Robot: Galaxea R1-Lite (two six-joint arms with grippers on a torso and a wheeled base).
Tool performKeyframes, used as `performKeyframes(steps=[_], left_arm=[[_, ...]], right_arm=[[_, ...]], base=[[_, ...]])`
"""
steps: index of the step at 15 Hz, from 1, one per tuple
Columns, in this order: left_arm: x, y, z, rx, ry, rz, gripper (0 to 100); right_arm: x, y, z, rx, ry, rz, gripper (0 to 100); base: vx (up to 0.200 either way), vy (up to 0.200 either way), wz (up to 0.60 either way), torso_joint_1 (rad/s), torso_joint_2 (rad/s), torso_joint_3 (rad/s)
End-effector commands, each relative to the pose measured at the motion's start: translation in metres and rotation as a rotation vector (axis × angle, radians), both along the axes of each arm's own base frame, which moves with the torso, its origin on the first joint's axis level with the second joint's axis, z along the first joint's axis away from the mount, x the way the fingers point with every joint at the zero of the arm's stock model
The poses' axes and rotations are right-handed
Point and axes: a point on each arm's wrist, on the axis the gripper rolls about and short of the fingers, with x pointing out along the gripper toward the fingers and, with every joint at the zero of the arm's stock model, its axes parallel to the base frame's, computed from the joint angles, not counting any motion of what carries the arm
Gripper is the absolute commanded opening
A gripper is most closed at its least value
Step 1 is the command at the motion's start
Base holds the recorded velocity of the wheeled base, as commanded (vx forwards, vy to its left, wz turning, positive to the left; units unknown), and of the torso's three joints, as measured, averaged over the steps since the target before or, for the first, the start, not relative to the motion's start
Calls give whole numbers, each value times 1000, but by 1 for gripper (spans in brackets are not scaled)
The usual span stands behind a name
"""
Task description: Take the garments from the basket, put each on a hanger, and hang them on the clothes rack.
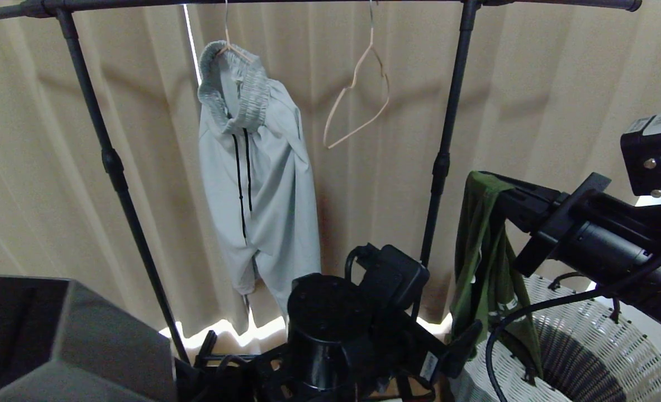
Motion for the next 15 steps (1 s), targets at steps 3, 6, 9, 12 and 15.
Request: performKeyframes(steps=[3,6,9,12,15], left_arm=[[32,-12,-29,34,22,61,100],[38,-6,-38,58,38,82,100],[37,-3,-49,87,58,85,100],[38,-4,-57,107,67,86,100],[38,0,-57,117,66,96,100]], right_arm=[[-8,-1,0,2,-4,14,0],[-9,-2,2,7,-12,14,0],[-9,-3,1,5,-10,14,0],[-9,-2,3,9,-16,16,0],[-9,-2,6,17,-30,26,0]], base=[[0,0,0,0,0,0],[0,0,0,0,0,0],[0,0,0,0,0,0],[0,0,0,0,0,0],[0,0,0,0,0,0]])
